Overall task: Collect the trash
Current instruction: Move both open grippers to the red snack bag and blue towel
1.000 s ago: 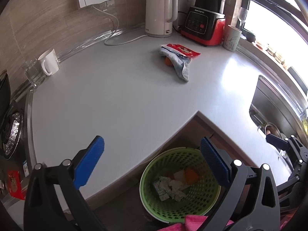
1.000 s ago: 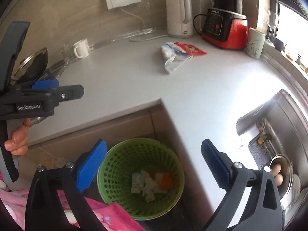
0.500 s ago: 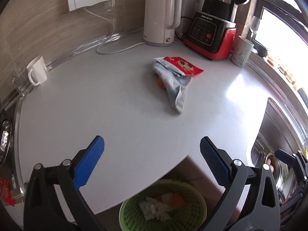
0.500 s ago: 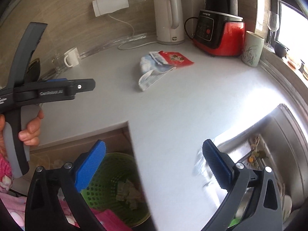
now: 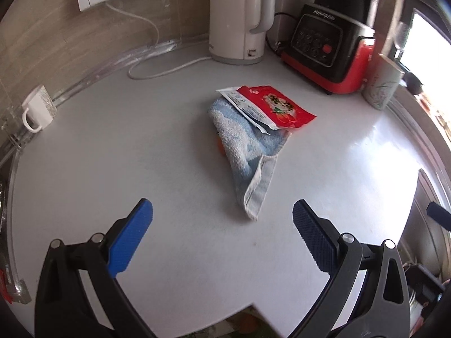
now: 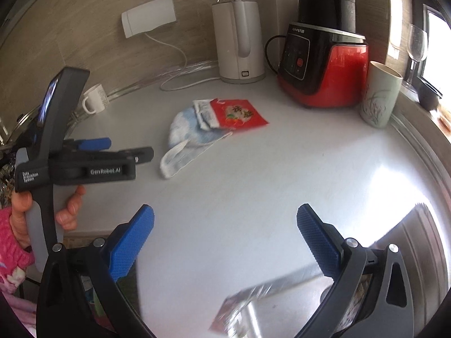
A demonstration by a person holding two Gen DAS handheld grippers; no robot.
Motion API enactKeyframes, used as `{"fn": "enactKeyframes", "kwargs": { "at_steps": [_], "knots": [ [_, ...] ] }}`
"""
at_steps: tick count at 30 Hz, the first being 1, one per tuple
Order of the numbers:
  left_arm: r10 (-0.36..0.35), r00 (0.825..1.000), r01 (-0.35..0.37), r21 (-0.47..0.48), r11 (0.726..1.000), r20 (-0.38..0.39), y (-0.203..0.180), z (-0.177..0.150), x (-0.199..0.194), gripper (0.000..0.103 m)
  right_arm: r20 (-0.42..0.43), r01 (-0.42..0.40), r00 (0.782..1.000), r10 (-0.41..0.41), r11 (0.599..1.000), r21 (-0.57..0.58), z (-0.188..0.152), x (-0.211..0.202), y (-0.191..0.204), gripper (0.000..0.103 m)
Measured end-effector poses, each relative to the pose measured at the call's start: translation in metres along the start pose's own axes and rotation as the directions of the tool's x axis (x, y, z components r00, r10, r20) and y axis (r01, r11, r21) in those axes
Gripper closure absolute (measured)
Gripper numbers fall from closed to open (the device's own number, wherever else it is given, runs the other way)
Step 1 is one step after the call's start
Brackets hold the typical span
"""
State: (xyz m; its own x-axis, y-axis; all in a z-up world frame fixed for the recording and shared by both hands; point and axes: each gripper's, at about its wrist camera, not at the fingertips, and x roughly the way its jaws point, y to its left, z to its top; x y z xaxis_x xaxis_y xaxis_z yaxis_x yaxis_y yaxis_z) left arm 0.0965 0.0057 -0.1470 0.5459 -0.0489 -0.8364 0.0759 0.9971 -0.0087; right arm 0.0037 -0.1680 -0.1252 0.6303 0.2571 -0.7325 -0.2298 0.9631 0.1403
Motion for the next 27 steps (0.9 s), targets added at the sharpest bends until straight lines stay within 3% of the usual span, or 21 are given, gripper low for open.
{"fn": "enactKeyframes", "kwargs": {
  "at_steps": [12, 27],
  "knots": [
    [0.056, 0.996, -0.058, -0.024, 0.998, -0.076, -0.009, 0.018, 0.050, 0.008, 0.004, -0.056, 0.998, 0.057, 0.997, -0.053, 0.064, 0.081, -0.043, 0.003],
    [0.083, 0.992, -0.084, -0.010, 0.996, -0.098, -0.011, 0.026, 0.072, 0.008, -0.049, -0.106, 0.994, 0.103, 0.992, -0.067, 0.093, 0.173, -0.070, 0.003]
  ]
}}
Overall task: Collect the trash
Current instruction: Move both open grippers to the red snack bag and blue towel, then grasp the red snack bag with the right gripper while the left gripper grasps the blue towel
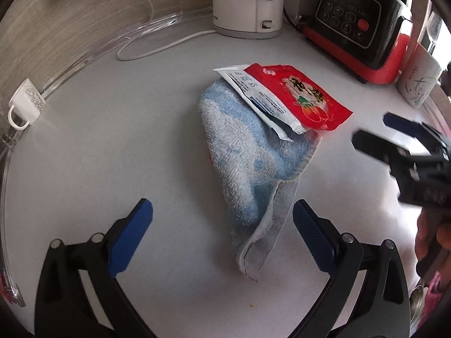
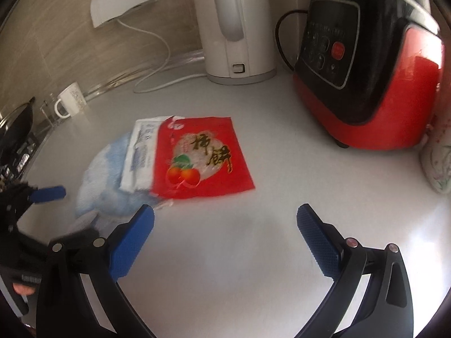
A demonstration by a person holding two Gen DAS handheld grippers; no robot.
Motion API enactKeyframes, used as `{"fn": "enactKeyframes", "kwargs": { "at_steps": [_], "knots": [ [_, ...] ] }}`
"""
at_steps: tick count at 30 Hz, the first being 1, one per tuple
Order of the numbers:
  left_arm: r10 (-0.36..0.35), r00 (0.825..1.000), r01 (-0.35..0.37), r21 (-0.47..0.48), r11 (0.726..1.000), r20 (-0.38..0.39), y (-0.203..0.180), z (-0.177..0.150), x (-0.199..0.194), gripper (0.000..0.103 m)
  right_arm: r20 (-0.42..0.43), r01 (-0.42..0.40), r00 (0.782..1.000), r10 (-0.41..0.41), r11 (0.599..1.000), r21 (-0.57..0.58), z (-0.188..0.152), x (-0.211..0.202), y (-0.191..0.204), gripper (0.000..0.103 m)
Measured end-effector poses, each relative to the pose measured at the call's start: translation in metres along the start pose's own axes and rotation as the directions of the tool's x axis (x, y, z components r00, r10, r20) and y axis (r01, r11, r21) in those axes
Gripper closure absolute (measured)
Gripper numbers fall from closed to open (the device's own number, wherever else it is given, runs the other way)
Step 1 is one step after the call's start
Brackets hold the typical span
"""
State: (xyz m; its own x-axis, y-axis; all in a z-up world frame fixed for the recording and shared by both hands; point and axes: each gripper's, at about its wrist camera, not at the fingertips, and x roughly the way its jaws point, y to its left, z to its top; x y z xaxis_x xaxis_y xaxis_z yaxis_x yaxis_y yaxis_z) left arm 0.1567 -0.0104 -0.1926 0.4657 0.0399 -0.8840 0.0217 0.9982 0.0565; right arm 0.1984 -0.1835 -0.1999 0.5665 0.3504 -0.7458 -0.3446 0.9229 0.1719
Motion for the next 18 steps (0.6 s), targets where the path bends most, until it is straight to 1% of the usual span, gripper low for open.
{"fn": "enactKeyframes", "kwargs": {
  "at_steps": [4, 6, 8, 9, 18],
  "knots": [
    [0.011, 1.000, -0.011, 0.013, 1.000, -0.001, -0.002, 0.001, 0.003, 0.008, -0.003, -0.030, 1.000, 0.030, 0.998, 0.050, 0.016, 0.017, -0.012, 0.003],
    [0.012, 1.000, -0.012, 0.019, 1.000, 0.000, -0.003, 0.002, 0.005, 0.011, -0.008, -0.042, 0.999, 0.043, 0.997, 0.067, 0.022, 0.024, -0.015, 0.003],
    [0.020, 1.000, -0.020, 0.024, 1.000, -0.002, -0.004, 0.003, 0.007, 0.019, -0.013, -0.061, 0.998, 0.062, 0.995, 0.083, 0.029, 0.030, -0.017, 0.003],
    [0.020, 1.000, -0.020, 0.026, 0.999, -0.008, -0.004, 0.003, 0.009, 0.020, -0.015, -0.067, 0.998, 0.069, 0.994, 0.086, 0.031, 0.032, -0.017, 0.003],
    [0.015, 1.000, -0.015, 0.012, 1.000, -0.016, -0.001, 0.005, 0.011, 0.022, -0.052, -0.092, 0.994, 0.096, 0.993, 0.076, 0.037, 0.046, -0.006, 0.002]
  ]
}}
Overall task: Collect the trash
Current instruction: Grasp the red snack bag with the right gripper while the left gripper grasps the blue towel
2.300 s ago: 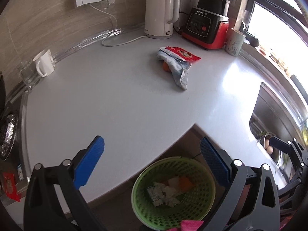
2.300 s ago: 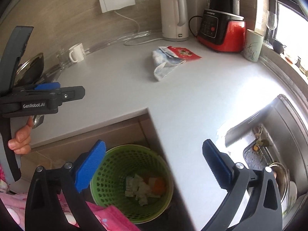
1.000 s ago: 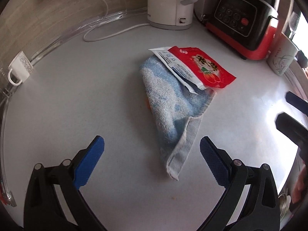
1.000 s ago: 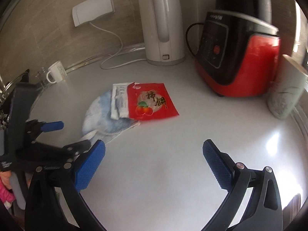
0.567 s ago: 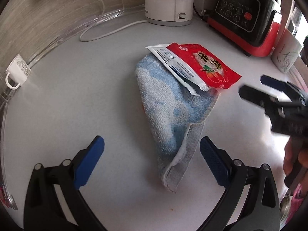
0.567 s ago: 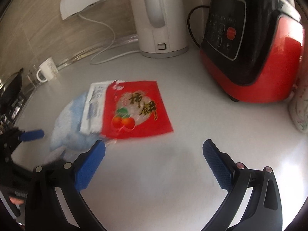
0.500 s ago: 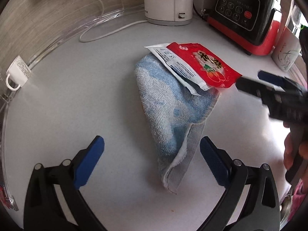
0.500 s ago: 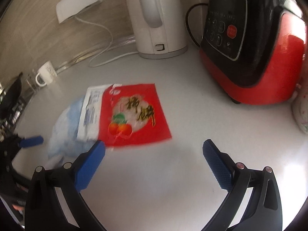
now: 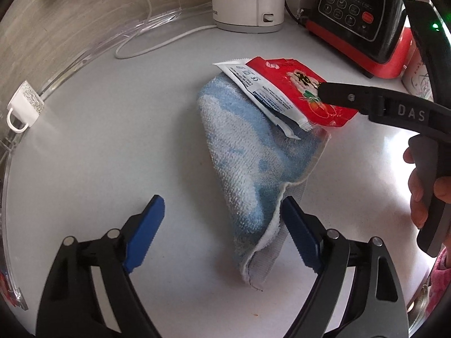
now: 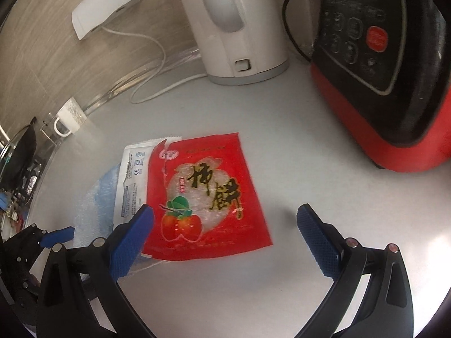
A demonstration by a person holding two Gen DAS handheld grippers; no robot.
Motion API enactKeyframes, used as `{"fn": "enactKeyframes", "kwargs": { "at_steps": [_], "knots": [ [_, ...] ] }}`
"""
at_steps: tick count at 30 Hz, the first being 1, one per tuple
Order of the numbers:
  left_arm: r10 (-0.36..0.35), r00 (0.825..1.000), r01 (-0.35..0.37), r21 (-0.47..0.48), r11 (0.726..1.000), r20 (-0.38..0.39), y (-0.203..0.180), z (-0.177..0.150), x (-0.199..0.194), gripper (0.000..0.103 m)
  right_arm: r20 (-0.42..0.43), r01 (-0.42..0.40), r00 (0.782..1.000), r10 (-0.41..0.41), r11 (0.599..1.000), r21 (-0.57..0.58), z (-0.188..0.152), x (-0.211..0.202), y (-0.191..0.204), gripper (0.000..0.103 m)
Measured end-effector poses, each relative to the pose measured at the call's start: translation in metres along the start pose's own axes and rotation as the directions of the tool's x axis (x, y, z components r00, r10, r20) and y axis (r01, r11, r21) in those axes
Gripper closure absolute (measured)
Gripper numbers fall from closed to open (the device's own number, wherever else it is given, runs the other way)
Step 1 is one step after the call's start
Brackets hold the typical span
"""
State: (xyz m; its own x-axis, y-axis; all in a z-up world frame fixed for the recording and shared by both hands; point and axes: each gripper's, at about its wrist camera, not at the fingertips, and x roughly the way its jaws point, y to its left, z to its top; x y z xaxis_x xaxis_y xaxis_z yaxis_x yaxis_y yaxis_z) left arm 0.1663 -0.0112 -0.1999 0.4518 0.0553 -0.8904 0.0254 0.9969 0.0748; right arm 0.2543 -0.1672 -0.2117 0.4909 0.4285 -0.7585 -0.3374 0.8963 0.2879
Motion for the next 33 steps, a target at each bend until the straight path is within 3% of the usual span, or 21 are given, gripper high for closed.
{"fn": "enactKeyframes", "kwargs": {
  "at_steps": [7, 18, 24, 28, 31, 33],
  "knots": [
    [-0.008, 1.000, 0.008, 0.004, 1.000, 0.001, -0.001, 0.000, -0.001, 0.031, -0.026, -0.006, 1.000, 0.005, 0.999, -0.044, 0.003, 0.009, 0.016, 0.002],
    [-0.016, 1.000, 0.016, 0.002, 1.000, 0.002, -0.001, -0.001, -0.002, 0.036, -0.015, 0.067, 0.997, -0.069, 0.988, -0.140, 0.000, 0.016, 0.027, 0.004],
    [-0.028, 1.000, 0.028, 0.015, 0.999, 0.005, -0.003, -0.002, -0.005, 0.059, 0.005, 0.131, 0.991, -0.132, 0.978, -0.164, -0.001, 0.014, 0.026, 0.026],
    [-0.021, 1.000, 0.021, 0.029, 0.999, 0.001, -0.004, -0.003, -0.007, 0.079, 0.012, 0.122, 0.993, -0.122, 0.985, -0.122, -0.001, 0.007, 0.016, 0.044],
    [-0.028, 1.000, 0.027, 0.018, 0.999, 0.004, 0.000, -0.003, -0.010, 0.087, 0.021, 0.118, 0.993, -0.117, 0.989, -0.086, -0.002, 0.002, 0.007, 0.054],
    [-0.030, 0.999, 0.030, 0.007, 1.000, 0.010, 0.004, -0.001, -0.013, 0.089, 0.040, 0.113, 0.993, -0.110, 0.991, -0.074, -0.003, -0.003, 0.004, 0.072]
  ]
}}
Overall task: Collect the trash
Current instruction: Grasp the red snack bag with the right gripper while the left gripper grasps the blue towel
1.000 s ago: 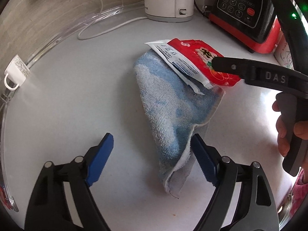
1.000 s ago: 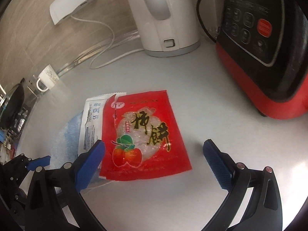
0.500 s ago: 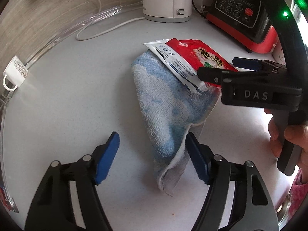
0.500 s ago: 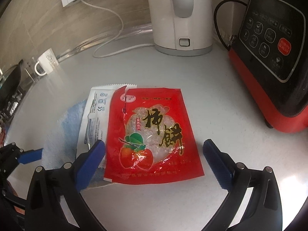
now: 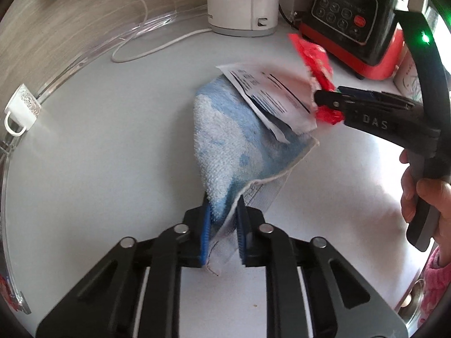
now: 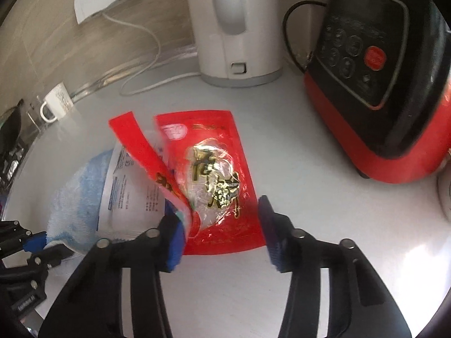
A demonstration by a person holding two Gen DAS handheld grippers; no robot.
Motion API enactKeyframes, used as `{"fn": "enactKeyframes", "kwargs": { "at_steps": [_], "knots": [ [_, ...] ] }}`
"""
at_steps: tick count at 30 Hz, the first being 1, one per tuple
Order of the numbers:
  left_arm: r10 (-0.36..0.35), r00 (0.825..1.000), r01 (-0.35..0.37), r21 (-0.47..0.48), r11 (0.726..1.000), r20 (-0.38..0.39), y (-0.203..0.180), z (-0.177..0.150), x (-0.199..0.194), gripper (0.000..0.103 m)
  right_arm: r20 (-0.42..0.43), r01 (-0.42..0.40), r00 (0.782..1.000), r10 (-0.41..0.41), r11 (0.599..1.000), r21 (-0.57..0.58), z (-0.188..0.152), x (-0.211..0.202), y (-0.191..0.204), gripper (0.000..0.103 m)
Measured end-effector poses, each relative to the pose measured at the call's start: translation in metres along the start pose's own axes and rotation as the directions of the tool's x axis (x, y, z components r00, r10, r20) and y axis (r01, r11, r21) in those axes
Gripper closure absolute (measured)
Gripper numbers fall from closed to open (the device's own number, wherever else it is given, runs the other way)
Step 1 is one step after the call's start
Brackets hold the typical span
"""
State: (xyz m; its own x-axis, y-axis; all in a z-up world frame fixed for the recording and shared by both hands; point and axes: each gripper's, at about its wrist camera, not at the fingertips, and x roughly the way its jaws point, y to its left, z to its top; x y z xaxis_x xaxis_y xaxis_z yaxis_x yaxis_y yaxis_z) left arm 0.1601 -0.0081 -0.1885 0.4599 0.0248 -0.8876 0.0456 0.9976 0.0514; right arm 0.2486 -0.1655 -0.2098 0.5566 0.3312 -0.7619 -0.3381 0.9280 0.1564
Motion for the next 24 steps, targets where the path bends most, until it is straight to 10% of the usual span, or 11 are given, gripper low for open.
{"fn": "enactKeyframes", "kwargs": {
  "at_steps": [1, 24],
  "knots": [
    [0.000, 1.000, 0.000, -0.003, 1.000, 0.004, 0.001, 0.001, -0.001, 0.092, -0.007, -0.007, 1.000, 0.007, 1.000, 0.013, 0.001, -0.001, -0.002, 0.097],
    [-0.058, 0.969, 0.084, -0.098, 0.992, 0.241, 0.033, 0.034, -0.109, 0.096, 0.072, -0.094, 0.994, 0.088, 0.991, 0.098, -0.017, -0.067, -0.002, 0.097]
  ]
}}
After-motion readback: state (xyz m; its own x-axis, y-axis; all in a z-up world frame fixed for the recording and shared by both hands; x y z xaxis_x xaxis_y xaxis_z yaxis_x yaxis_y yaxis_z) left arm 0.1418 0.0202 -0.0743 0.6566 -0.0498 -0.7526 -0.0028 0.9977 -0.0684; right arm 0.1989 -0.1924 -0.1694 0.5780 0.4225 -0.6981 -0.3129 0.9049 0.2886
